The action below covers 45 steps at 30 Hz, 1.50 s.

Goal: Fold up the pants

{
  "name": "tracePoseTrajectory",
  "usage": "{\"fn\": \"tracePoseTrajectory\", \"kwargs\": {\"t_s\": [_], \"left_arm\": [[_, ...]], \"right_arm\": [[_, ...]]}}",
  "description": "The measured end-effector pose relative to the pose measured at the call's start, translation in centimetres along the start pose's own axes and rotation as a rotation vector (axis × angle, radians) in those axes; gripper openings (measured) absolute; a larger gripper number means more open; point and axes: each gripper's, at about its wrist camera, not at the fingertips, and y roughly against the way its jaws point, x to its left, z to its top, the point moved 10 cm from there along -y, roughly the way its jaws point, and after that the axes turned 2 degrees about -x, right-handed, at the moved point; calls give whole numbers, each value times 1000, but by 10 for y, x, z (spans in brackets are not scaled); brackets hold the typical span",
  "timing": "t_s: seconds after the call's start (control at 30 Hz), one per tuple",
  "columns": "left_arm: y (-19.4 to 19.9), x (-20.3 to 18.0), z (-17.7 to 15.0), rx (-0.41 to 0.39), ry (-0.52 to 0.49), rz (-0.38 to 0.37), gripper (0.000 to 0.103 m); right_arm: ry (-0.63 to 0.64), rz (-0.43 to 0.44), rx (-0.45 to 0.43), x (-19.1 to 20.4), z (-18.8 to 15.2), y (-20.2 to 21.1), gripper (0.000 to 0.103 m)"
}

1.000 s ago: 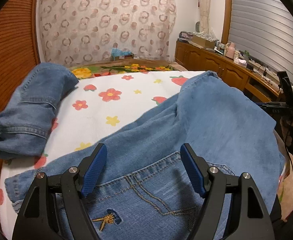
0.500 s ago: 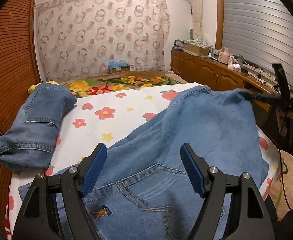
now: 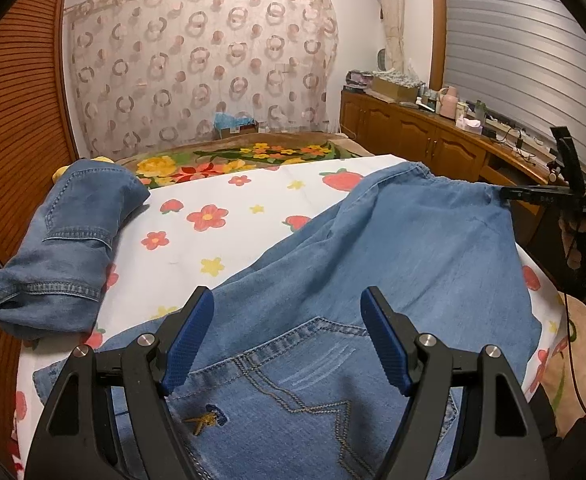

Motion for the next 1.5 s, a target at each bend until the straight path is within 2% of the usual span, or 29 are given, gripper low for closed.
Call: {"fn": "tracePoseTrajectory", "kwargs": {"t_s": [0.2, 0.53, 0.87, 1.07, 1.27, 1.5], "left_arm": [[-2, 1, 1, 8, -4, 0, 77], [-11, 5, 9, 25, -30, 1, 77], [-42, 10, 17, 111, -81, -10, 63], [-64, 11, 16, 168, -76, -28, 56], [-84, 7, 6, 240, -91, -53, 54], [-93, 5, -11, 306, -85, -75, 40]], "right_arm": [[17, -11, -20, 1, 5, 11, 39], [40, 51, -34, 16, 3, 9, 42], [81, 113, 1, 24, 5, -20, 43], [108, 137, 24, 25, 11, -45, 43], [116, 145, 62, 18, 7, -69, 43], [119, 143, 92, 16, 3, -76, 43]]}}
